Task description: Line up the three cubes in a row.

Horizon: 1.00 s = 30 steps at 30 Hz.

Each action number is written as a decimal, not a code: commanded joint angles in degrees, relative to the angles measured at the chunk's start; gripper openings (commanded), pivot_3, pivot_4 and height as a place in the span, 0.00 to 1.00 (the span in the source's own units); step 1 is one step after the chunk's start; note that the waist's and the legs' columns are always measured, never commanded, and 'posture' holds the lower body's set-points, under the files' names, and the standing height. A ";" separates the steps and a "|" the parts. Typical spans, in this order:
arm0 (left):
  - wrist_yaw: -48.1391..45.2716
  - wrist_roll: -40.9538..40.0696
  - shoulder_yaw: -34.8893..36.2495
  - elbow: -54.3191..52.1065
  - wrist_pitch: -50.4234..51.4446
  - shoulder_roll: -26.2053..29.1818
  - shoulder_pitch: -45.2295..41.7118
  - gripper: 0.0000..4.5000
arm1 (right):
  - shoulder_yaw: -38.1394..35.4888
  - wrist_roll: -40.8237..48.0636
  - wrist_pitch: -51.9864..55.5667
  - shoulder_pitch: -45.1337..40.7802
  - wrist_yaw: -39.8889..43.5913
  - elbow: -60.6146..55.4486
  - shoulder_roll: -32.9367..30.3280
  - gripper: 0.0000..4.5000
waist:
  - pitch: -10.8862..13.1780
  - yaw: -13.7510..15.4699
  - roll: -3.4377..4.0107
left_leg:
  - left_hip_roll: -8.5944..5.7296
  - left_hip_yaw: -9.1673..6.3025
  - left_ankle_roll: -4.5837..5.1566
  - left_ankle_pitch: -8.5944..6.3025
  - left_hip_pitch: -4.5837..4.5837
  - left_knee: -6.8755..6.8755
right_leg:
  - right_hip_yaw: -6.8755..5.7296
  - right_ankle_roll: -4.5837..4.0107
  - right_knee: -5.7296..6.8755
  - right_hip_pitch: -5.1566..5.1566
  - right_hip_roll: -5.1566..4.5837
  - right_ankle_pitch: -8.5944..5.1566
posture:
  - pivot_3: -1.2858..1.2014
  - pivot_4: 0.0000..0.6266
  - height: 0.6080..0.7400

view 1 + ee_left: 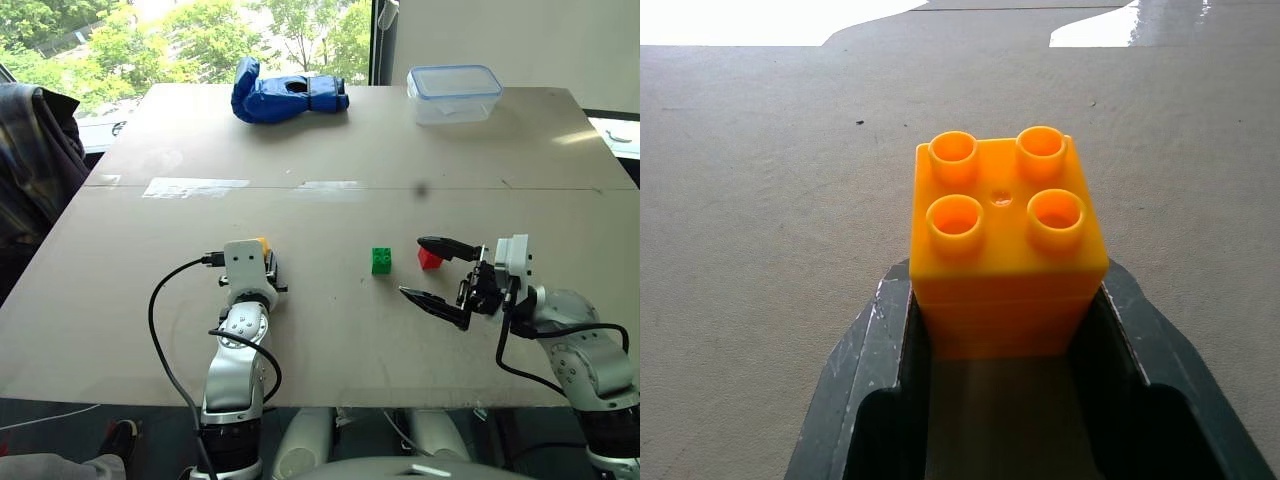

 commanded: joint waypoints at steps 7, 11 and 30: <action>-47.07 -16.64 -1.73 15.84 -19.56 19.04 -7.89 0.29 | -2.30 0.10 -2.24 -0.80 1.60 1.35 -0.60 1.00 | 0.01 0.18 0.01 | -0.01 -0.01 -0.19 0.11 -0.06 0.00 | -0.05 -0.01 -0.05 -0.01 -0.02 0.00 | 0.52 0.24 1.00; -74.17 -16.51 -8.90 33.70 -34.26 25.60 -16.61 0.29 | -2.70 -0.41 -3.16 -0.60 2.31 2.26 -0.95 1.00 | 0.04 0.26 0.08 | -0.06 0.04 -0.20 0.12 -0.08 -0.02 | -0.06 -0.02 -0.11 -0.02 0.02 0.00 | 0.52 0.24 1.00; -91.89 -5.55 -13.53 84.62 -57.96 20.58 -47.54 0.29 | -6.99 -2.07 -6.18 12.19 -3.18 -5.37 -0.93 1.00 | 0.08 -1.33 0.00 | -0.26 -0.01 0.15 -0.06 -0.17 0.13 | -0.07 0.04 0.15 -0.12 0.07 -0.01 | 0.52 0.24 1.00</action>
